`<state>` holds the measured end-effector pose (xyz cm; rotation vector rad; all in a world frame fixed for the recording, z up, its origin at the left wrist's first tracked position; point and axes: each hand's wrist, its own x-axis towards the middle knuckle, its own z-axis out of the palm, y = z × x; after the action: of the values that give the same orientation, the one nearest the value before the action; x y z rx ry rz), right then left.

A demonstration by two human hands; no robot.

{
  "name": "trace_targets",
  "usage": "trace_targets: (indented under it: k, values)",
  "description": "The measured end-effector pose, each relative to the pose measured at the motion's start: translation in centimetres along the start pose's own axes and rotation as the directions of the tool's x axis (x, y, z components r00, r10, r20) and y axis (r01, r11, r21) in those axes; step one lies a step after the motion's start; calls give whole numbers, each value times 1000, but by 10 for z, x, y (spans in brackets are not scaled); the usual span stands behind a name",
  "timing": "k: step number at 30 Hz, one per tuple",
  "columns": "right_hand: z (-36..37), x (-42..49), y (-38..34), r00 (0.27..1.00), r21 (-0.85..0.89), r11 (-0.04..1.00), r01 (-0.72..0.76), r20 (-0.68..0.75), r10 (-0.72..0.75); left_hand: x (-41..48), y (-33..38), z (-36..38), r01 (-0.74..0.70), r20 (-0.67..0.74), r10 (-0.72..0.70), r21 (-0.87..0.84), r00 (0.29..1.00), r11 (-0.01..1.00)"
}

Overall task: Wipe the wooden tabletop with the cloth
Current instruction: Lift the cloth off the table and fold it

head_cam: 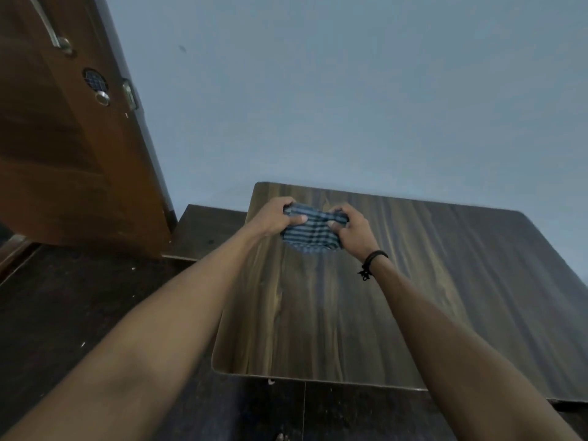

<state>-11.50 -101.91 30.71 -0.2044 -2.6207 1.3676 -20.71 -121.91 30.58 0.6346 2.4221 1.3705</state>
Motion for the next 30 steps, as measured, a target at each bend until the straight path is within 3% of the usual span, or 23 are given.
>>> trace_targets:
  k: [2, 6, 10, 15, 25, 30]
  values:
    - [-30, -3, -25, 997, 51, 999, 20, -74, -16, 3, 39, -6, -59, -13, 58, -100, 998, 993]
    - [-89, -12, -67, 978, 105, 991, 82, -200, -60, 9, 110, 2, -190, -97, 177, -143, 979, 971]
    - [-148, -17, -93, 953, 136, 975, 174, -273, -132, 4, 173, 11, -230, -174, 188, -269, 967, 935]
    - [-220, -26, -108, 930, 154, 964, 219, -333, -158, -3, 240, 21, -169, -70, 156, -545, 985, 821]
    - [-393, -47, -78, 854, -115, 971, 211, -461, -241, 14, 376, 121, -277, -185, 206, -621, 961, 733]
    - [-482, -81, -35, 802, -180, 967, 182, -541, -252, 42, 434, 208, -441, -250, 364, -467, 897, 766]
